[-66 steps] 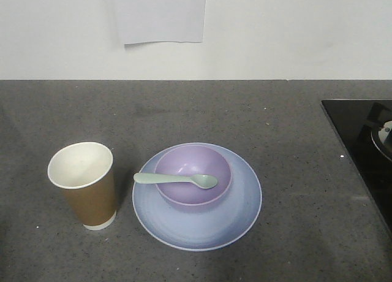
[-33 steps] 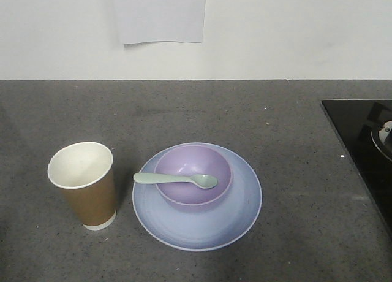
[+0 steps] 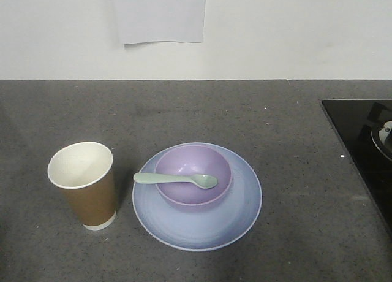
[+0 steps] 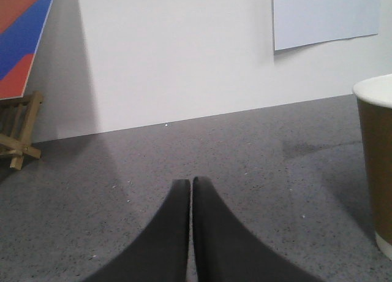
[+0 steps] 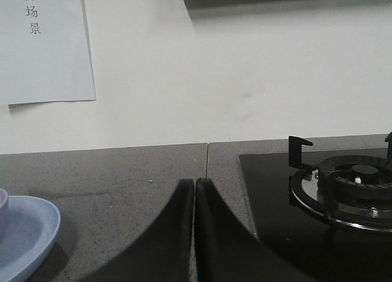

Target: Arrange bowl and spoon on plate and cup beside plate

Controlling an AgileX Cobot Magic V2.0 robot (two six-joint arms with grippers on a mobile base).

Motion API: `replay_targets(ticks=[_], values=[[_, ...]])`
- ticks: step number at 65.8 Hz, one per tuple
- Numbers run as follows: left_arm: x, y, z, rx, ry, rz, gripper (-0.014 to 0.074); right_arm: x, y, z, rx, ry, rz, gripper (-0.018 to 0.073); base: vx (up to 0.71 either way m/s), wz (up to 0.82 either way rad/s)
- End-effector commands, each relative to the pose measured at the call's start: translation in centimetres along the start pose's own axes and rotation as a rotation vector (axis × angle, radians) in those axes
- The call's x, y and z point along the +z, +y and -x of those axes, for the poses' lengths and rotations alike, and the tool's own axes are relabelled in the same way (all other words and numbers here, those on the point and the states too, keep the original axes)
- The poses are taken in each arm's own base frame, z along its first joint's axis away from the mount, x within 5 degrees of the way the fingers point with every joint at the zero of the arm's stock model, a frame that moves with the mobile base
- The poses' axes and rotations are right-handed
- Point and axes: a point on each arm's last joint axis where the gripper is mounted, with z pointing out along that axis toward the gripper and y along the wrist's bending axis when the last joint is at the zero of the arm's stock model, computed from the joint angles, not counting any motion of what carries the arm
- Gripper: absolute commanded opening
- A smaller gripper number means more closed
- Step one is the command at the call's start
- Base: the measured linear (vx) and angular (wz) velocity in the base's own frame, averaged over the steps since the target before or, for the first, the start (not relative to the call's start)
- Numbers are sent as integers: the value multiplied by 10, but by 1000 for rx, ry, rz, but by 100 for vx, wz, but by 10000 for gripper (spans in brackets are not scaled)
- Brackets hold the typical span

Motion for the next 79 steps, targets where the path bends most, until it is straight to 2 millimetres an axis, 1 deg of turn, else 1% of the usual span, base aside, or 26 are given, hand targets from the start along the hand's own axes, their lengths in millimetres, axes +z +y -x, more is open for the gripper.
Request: replay_targets(ticks=[1, 79], values=[[1, -1, -4, -20, -33, -4, -6, -1, 0, 6, -20, -74, -3, -3, 0, 0], [1, -1, -4, -20, -33, -4, -6, -1, 0, 6, -20, -74, -3, -2, 0, 0]])
